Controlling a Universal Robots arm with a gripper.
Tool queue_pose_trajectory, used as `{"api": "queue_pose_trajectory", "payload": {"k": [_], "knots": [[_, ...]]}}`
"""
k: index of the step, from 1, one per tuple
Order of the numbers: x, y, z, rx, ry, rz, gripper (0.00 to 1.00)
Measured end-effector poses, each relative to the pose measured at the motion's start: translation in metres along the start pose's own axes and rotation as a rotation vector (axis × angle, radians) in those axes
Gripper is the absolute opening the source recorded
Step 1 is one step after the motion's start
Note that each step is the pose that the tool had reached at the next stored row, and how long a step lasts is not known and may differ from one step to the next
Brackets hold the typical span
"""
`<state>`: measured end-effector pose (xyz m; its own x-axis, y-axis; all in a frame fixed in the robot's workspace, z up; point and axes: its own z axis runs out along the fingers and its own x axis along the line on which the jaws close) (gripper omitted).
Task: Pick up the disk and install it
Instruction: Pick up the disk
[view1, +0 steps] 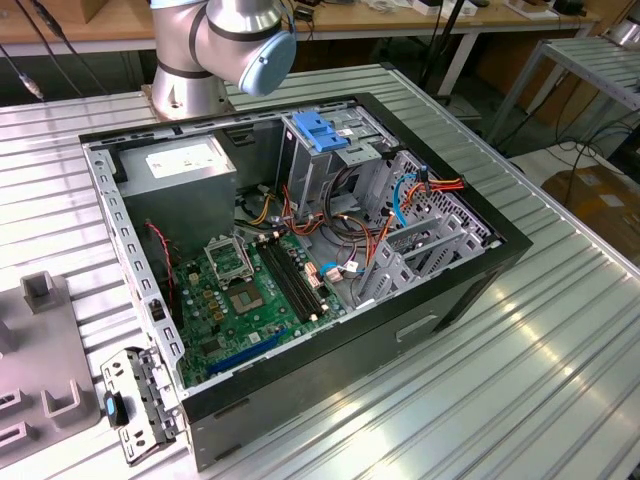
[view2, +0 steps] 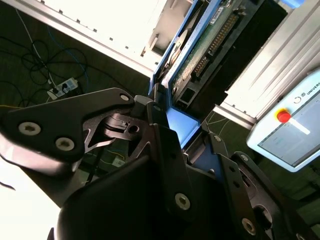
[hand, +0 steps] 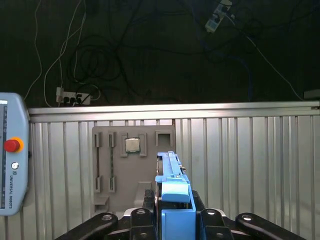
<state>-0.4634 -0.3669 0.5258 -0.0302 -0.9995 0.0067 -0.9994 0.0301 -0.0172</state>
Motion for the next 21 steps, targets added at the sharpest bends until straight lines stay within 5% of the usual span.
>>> {"api": "queue_pose_trajectory", "payload": {"k": [21], "knots": [[-0.0010,-0.0320,0.0005,0.0000,0.0000,0.000,0.37]]}}
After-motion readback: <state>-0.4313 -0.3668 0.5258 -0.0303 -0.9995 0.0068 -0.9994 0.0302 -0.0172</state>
